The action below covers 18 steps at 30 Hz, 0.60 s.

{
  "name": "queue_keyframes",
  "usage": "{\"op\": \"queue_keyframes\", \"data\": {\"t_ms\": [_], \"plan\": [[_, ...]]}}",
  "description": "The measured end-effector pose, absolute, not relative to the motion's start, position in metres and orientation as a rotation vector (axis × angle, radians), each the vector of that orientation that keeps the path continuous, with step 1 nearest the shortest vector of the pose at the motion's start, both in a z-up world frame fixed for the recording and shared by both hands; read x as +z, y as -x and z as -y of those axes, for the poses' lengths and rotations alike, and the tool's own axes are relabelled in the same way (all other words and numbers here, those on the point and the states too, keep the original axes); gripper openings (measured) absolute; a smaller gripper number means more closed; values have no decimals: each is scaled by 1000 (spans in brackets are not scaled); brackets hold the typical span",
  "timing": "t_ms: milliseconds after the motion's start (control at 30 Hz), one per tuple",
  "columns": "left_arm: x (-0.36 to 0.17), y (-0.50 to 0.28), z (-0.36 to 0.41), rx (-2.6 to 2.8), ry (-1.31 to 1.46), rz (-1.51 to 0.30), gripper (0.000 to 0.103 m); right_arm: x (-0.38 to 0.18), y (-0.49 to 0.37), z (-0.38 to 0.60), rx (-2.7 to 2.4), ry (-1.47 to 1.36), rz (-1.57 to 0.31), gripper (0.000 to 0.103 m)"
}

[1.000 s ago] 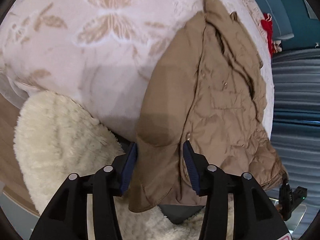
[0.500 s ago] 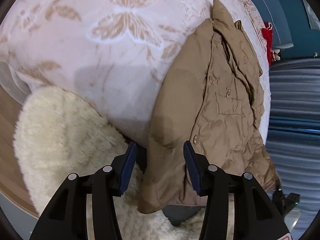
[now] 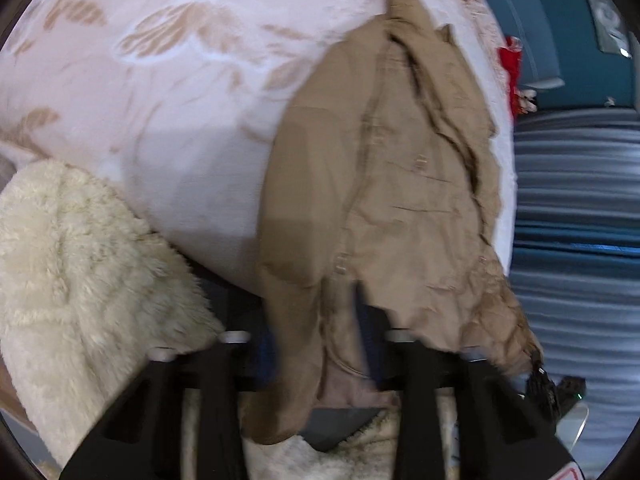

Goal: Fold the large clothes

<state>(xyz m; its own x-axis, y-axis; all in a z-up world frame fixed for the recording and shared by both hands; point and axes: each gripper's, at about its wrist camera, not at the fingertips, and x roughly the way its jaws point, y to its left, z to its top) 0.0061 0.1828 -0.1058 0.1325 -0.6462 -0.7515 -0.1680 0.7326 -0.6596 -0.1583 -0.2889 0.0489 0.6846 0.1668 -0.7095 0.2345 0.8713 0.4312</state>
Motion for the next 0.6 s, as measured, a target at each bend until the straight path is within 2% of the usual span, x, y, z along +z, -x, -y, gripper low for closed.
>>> {"op": "queue_keyframes", "data": {"t_ms": [67,267,433,600], "plan": [[-89,-4,-185,-426,727,-1377,2,49,162,288,-39,-529,-825,3],[-20,11,-187,-540,747,-1209,0,56,178,283,-33,-518,-806,3],[44,18,-205,-564,765,-1063,0,93,187,299,-47,-536,-667,3],[94,-24,-210,-532,733,-913,0,123,140,322,-48,-502,-571,3]]}}
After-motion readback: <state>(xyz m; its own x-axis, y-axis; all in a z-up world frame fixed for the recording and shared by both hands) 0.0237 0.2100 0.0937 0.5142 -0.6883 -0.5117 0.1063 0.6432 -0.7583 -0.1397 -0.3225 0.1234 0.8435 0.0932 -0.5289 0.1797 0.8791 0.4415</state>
